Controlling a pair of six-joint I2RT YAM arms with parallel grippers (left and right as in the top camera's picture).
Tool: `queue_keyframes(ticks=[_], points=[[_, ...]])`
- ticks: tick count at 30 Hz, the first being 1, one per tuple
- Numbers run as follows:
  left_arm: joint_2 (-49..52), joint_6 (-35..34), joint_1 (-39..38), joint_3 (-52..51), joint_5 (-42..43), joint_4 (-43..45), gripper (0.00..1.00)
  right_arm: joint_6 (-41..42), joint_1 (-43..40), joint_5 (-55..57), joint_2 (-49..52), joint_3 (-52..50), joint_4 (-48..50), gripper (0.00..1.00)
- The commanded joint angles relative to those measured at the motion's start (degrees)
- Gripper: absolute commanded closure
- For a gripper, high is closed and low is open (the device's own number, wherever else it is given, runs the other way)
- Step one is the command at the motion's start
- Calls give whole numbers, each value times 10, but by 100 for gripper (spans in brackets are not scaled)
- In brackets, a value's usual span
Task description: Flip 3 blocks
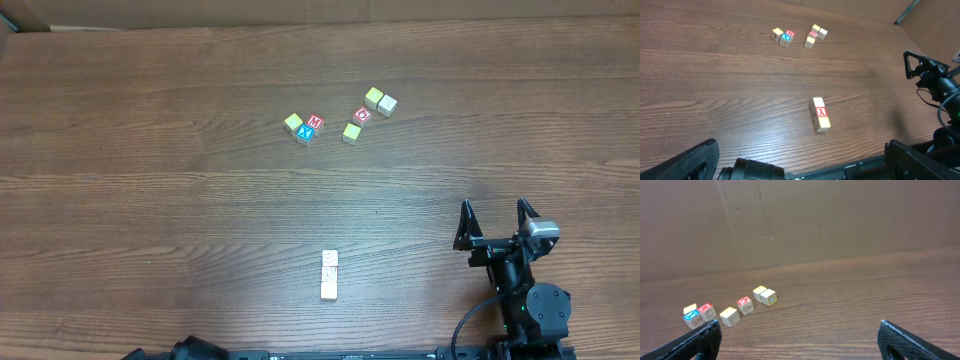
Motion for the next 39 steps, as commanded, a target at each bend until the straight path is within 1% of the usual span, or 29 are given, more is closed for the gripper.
queue_keyframes(ticks=[1,29,33,35,37,39], points=[[-4,-4,2,2,6,0,0,-22,-4,-13,-7,-6,4,0],[-4,-4,2,2,6,0,0,-22,-4,-13,-7,-6,4,0],[-4,-4,2,2,-5,-8,0,-22,-4,-13,-7,-6,4,0],[-4,-5,2,-4,-14,34,0,-22,-4,-13,-7,-6,4,0],[-4,-1,7,-20,-25,101,0,-22,-4,-13,-7,-6,4,0],[-4,29,27,-49,-28,174,0,-22,-4,-13,-7,-6,4,0]])
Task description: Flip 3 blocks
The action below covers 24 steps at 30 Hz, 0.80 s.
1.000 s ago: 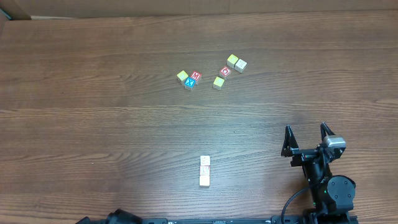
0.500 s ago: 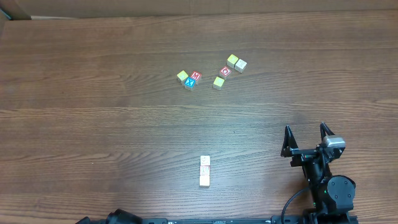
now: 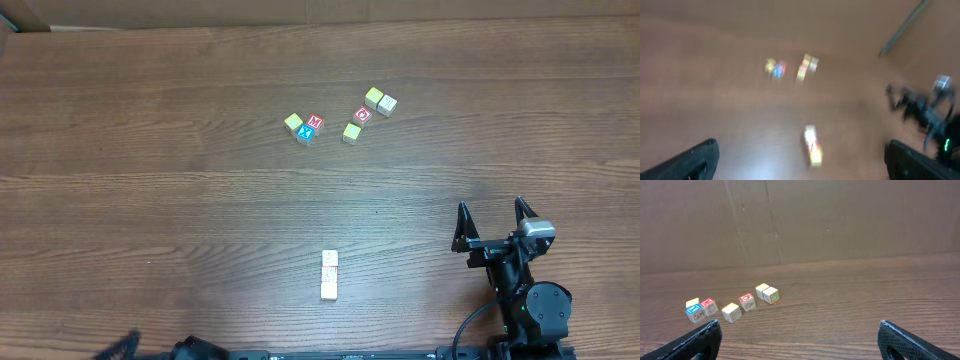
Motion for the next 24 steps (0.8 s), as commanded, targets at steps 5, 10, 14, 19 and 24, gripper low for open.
queue_keyframes(ticks=[5,10,14,19,24], points=[[-4,102,132,-152,23,246,0,-2,-4,-1,-7,-6,4,0],[-6,136,236,-292,137,433,0,-2,-4,-1,-7,-6,4,0],[-32,135,261,-405,175,572,0,-2,-4,-1,-7,-6,4,0],[-78,135,261,-546,175,731,0,-2,-4,-1,-7,-6,4,0],[-80,138,261,-616,144,816,0,-2,-4,-1,-7,-6,4,0]])
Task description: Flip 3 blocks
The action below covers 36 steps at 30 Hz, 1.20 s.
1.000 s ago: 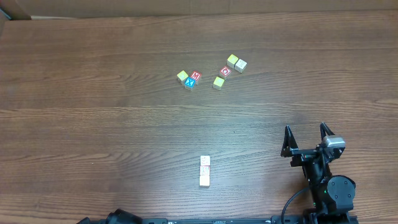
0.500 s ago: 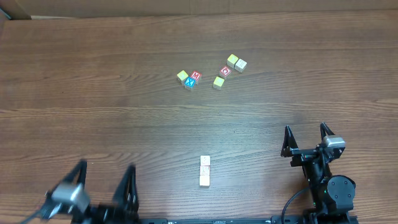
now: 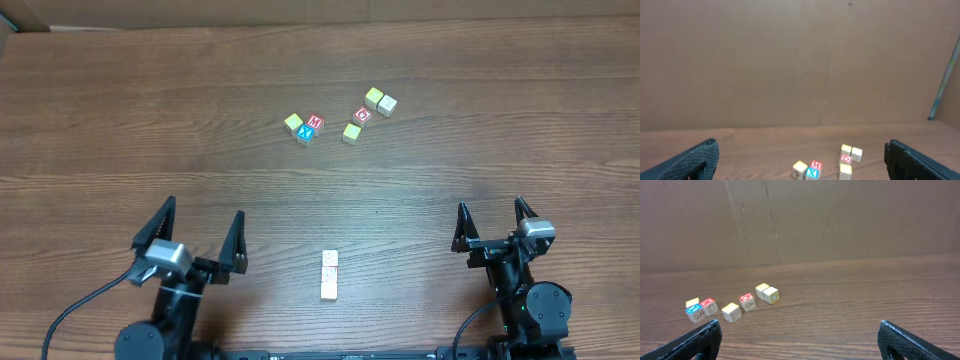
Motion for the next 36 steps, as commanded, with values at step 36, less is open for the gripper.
queue_keyframes(ticks=[36], points=[[-9,101,-7,-140,-51,-2,0,-2,-4,0,-7,-6,4,0]])
